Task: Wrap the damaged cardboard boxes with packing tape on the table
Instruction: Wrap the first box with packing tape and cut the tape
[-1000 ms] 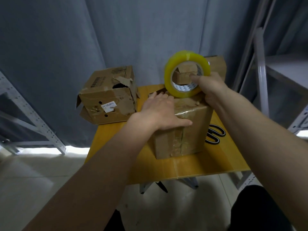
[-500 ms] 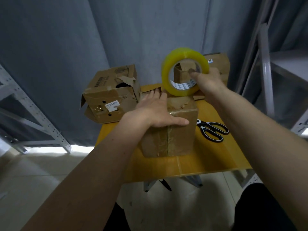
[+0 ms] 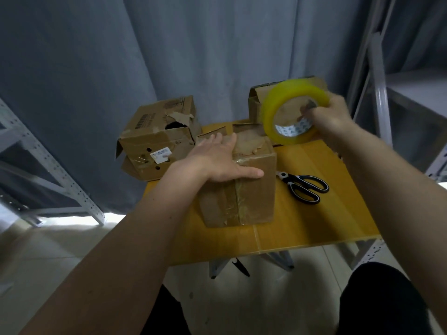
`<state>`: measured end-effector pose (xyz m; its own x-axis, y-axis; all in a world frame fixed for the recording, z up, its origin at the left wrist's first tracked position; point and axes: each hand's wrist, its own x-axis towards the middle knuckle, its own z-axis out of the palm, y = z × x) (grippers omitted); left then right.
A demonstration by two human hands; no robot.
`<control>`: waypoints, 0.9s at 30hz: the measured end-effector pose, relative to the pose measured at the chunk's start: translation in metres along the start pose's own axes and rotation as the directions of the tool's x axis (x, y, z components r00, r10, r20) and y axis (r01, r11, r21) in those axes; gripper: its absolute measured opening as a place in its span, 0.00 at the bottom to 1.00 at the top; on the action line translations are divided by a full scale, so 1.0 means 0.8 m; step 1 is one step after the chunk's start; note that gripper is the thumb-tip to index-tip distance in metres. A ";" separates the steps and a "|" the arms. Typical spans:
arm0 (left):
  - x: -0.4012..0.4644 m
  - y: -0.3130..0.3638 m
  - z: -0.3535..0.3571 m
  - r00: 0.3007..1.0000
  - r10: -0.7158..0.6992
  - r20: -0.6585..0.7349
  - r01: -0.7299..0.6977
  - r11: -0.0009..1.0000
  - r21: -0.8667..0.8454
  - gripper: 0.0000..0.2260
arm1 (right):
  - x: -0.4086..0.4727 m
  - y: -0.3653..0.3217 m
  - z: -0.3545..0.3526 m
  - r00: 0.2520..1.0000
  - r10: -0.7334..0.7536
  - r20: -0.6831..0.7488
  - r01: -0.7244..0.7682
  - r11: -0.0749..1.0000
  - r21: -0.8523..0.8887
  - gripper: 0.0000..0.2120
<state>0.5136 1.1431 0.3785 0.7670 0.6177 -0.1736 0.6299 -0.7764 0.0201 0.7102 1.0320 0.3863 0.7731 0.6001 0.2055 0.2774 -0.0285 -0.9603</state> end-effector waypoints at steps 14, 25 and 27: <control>0.011 0.031 -0.003 0.997 0.058 -0.045 -0.061 0.996 -0.065 0.55 | -0.003 0.046 0.010 0.955 0.285 -0.077 -0.246 0.913 0.326 0.13; 0.017 0.045 0.005 0.997 0.083 -0.013 -0.083 0.993 -0.082 0.52 | -0.015 0.073 0.026 0.786 0.449 0.425 -0.599 0.380 0.705 0.05; 0.018 0.046 0.005 0.997 0.081 -0.015 -0.082 0.993 -0.079 0.51 | -0.015 0.078 0.026 0.777 0.452 0.439 -0.608 0.357 0.709 0.07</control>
<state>0.5471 1.1227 0.3732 0.8175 0.5542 -0.1564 0.5722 -0.8125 0.1119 0.7066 1.0399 0.3203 0.4757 0.8040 -0.3568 -0.7755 0.1920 -0.6014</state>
